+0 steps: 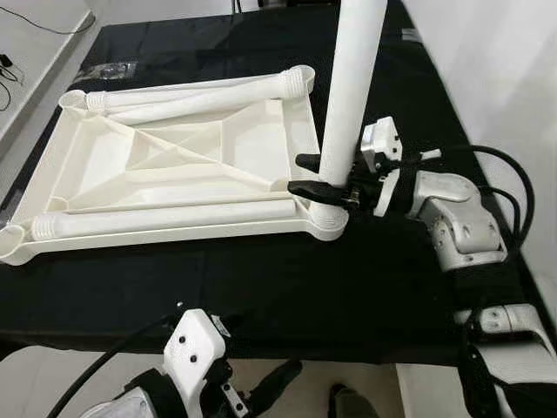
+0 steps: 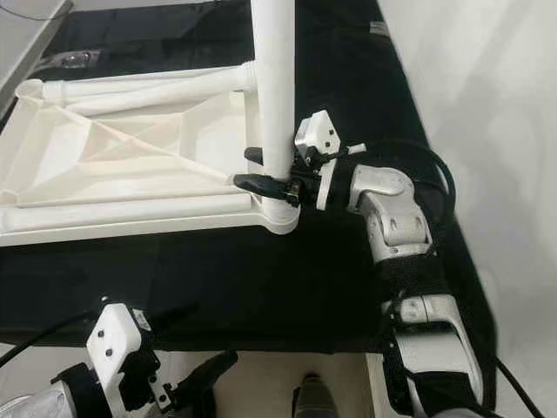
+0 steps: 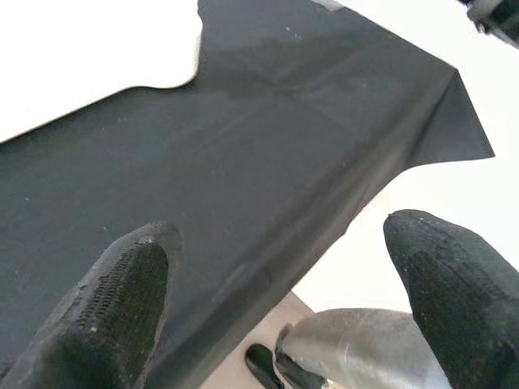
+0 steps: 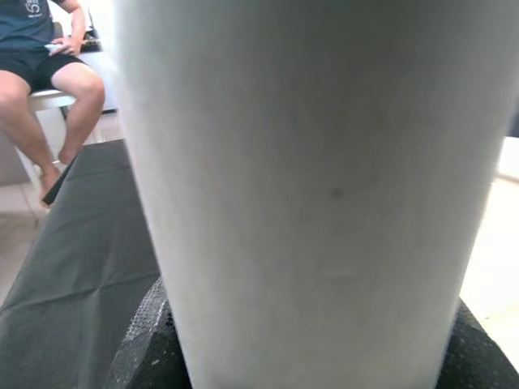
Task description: Building children table
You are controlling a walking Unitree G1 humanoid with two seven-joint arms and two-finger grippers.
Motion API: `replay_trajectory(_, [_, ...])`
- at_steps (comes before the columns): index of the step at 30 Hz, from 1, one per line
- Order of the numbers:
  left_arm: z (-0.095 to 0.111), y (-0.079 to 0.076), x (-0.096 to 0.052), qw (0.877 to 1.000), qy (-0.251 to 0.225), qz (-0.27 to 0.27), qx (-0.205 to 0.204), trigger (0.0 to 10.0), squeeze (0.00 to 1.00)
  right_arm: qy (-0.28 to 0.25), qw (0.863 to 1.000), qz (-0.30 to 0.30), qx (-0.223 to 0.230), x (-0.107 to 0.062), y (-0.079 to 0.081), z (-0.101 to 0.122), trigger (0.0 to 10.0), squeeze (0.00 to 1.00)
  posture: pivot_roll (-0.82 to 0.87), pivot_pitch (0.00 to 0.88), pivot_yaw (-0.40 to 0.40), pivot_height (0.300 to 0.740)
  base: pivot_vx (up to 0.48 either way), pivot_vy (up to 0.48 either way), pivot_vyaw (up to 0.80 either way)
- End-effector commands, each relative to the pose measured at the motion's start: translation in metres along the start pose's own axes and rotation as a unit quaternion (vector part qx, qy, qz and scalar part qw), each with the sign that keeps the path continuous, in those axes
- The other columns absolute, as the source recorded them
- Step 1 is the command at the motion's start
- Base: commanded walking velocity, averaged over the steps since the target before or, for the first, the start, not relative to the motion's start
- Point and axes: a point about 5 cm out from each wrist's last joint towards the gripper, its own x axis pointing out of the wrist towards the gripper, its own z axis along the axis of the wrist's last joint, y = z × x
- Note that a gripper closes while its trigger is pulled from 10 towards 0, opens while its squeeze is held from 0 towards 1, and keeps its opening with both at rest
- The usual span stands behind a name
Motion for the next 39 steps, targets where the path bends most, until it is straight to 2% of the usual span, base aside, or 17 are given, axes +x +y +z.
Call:
replay_trajectory(1, [-0.005,-0.001,0.000,1.000,0.009,0.006,-0.006,10.0,0.00,0.050,0.997,-0.026,0.058,-0.003,0.014,-0.027,0.0,0.00,-0.06,0.274,0.026,0.740,0.000,0.000,0.00])
replay_trajectory(3, [-0.006,-0.001,-0.001,1.000,0.009,0.008,-0.005,10.0,0.00,0.064,0.995,-0.047,0.068,-0.006,0.020,-0.033,0.0,0.00,-0.05,0.272,0.022,0.740,0.000,0.000,0.00])
replay_trajectory(4, [-0.006,-0.001,-0.001,1.000,0.009,0.008,-0.004,10.0,0.00,0.092,0.986,-0.111,0.079,-0.007,0.030,-0.044,0.0,0.00,-0.05,0.270,0.017,0.740,0.000,0.000,0.00])
replay_trajectory(5, [-0.006,-0.001,-0.002,1.000,0.010,0.010,-0.002,10.0,0.00,0.121,0.953,-0.257,0.102,-0.008,0.040,-0.055,0.0,0.00,-0.05,0.269,0.016,0.740,0.000,0.000,0.00])
replay_trajectory(6, [-0.006,-0.001,-0.002,1.000,0.010,0.010,-0.002,10.0,0.00,0.121,0.953,-0.257,0.102,-0.008,0.040,-0.055,0.0,0.00,-0.05,0.269,0.016,0.740,0.000,0.000,0.00])
replay_trajectory(7, [-0.006,0.000,-0.002,1.000,0.011,0.012,0.001,10.0,0.00,0.157,0.900,-0.384,0.134,-0.016,0.072,-0.065,0.0,0.00,-0.06,0.271,0.027,0.740,0.000,0.000,0.00])
replay_trajectory(13, [-0.006,0.003,0.000,1.000,0.010,0.013,0.002,10.0,0.00,0.155,0.907,-0.373,0.121,-0.006,0.090,-0.063,0.0,0.00,-0.07,0.272,0.040,0.740,0.000,0.000,0.00])
replay_trajectory(19, [-0.007,0.004,0.004,1.000,0.003,0.013,0.003,10.0,0.00,0.147,0.908,-0.382,0.090,-0.005,0.068,-0.059,0.4,0.00,-0.08,0.259,0.028,0.740,0.000,0.000,0.00])
replay_trajectory(20, [-0.007,0.004,0.004,1.000,0.003,0.014,0.003,10.0,0.00,0.148,0.908,-0.382,0.090,-0.005,0.067,-0.058,10.0,0.00,-0.08,0.259,0.028,0.740,0.000,0.000,0.00])
replay_trajectory(21, [-0.007,0.004,0.004,1.000,0.002,0.015,0.003,10.0,0.00,0.144,0.908,-0.384,0.090,-0.006,0.064,-0.056,10.0,0.00,-0.08,0.262,0.028,0.740,0.000,0.000,0.00])
replay_trajectory(23, [-0.007,0.004,0.004,1.000,0.001,0.017,0.004,10.0,0.00,0.116,0.915,-0.375,0.095,-0.002,0.061,-0.046,10.0,1.00,-0.08,0.262,0.026,0.740,0.000,0.000,0.00])
replay_trajectory(25, [-0.007,0.005,0.004,1.000,0.001,0.017,0.004,10.0,0.00,0.099,0.922,-0.359,0.104,0.001,0.059,-0.041,10.0,1.00,-0.08,0.262,0.026,0.740,0.000,0.000,0.00])
replay_trajectory(28, [-0.007,0.005,0.004,1.000,0.000,0.017,0.004,10.0,0.00,0.046,0.954,-0.276,0.108,0.010,0.056,-0.025,10.0,1.00,-0.08,0.258,0.026,0.740,0.000,0.000,0.00])
replay_trajectory(30, [-0.007,0.005,0.005,1.000,-0.001,0.017,0.005,10.0,0.00,0.017,0.987,-0.147,0.063,0.013,0.052,-0.006,10.0,1.00,-0.07,0.259,0.026,0.740,0.000,0.000,0.00])
replay_trajectory(32, [-0.007,0.005,0.005,1.000,-0.001,0.017,0.005,10.0,0.00,0.009,0.994,-0.101,0.050,0.012,0.048,0.000,10.0,1.00,-0.07,0.259,0.026,0.740,0.000,0.000,0.00])
replay_trajectory(33, [-0.007,0.006,0.005,1.000,-0.002,0.017,0.005,10.0,0.00,0.011,0.998,-0.056,0.031,0.010,0.044,0.004,10.0,0.00,-0.06,0.260,0.033,0.740,0.000,0.000,0.00])
replay_trajectory(39, [-0.006,0.006,0.006,1.000,-0.003,0.016,0.007,10.0,0.00,0.019,1.000,0.016,0.014,0.008,0.021,0.008,10.0,0.00,-0.04,0.261,0.032,0.740,0.000,0.000,0.00])
